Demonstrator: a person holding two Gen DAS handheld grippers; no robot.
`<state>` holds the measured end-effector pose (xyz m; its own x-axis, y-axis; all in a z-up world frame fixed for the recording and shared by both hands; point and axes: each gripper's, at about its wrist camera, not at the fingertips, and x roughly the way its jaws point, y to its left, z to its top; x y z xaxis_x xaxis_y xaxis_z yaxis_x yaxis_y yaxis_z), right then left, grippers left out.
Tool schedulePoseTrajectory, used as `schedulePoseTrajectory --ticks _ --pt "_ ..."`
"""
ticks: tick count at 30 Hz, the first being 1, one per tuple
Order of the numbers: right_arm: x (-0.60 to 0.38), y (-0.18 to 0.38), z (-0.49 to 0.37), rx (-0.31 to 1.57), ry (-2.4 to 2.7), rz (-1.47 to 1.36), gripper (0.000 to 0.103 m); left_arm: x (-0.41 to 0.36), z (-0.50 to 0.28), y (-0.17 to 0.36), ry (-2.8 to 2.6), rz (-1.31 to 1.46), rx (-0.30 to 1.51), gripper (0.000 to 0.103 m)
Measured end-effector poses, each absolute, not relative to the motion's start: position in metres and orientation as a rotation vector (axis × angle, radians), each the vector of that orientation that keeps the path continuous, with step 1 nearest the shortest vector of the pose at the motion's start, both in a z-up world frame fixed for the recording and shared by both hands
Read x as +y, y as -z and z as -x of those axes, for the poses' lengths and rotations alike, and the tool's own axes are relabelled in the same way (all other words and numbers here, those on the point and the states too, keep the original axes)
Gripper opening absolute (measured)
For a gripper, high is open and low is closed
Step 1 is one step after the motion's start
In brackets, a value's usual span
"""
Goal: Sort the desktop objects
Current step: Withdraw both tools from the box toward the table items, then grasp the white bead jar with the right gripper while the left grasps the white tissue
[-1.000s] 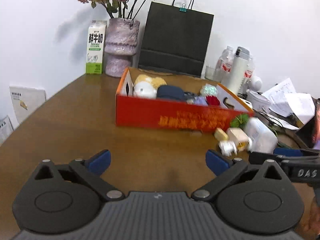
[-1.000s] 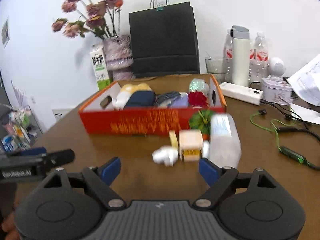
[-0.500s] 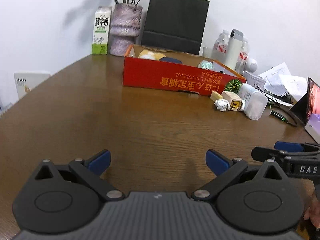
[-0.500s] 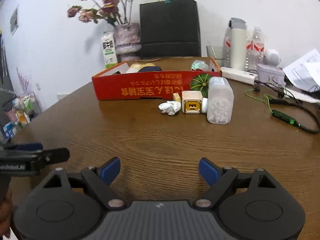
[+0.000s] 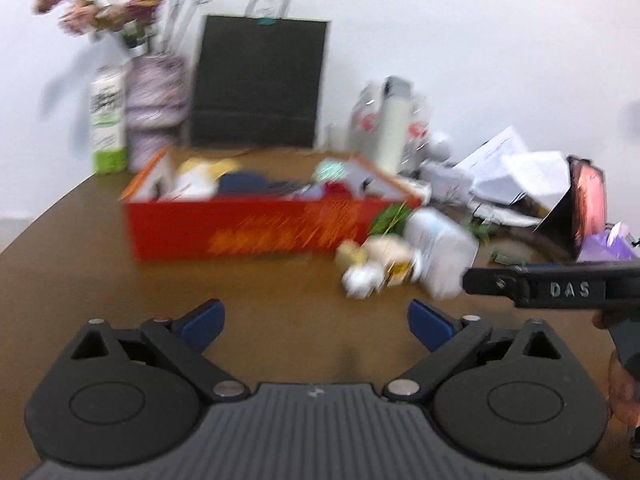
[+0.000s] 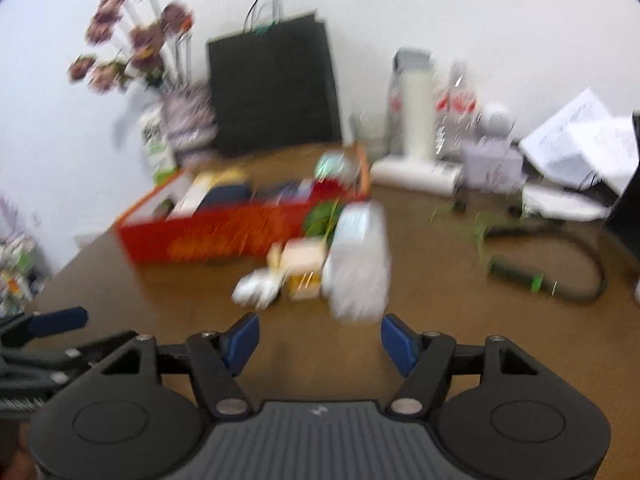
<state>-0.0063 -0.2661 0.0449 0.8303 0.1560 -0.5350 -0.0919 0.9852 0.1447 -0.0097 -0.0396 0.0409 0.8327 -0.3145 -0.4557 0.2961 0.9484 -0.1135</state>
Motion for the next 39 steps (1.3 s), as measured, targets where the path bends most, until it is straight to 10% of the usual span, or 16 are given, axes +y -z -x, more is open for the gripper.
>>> schedulePoseTrajectory --ticks 6,11,13,33,37,39 --pt "-0.279 -0.052 -0.065 0.57 -0.066 -0.143 0.061 -0.074 -0.059 -0.026 0.436 0.161 0.57 0.067" --pt "-0.293 -0.031 -0.099 0.641 -0.013 -0.246 0.041 -0.083 -0.082 -0.007 0.462 0.174 0.68 0.013" --pt "-0.29 -0.025 -0.101 0.636 0.008 -0.198 0.041 -0.082 -0.083 -0.002 0.455 0.167 0.705 0.007" --pt "-0.245 -0.031 0.064 0.611 -0.179 -0.022 0.041 -0.022 0.069 -0.026 0.334 0.083 0.712 0.007" --pt "-0.233 -0.032 0.077 0.613 -0.201 -0.001 0.041 -0.018 0.08 -0.025 0.288 0.053 0.673 0.052" --pt "-0.228 -0.032 0.08 0.607 -0.206 0.008 0.041 -0.019 0.075 -0.024 0.288 0.055 0.666 0.052"
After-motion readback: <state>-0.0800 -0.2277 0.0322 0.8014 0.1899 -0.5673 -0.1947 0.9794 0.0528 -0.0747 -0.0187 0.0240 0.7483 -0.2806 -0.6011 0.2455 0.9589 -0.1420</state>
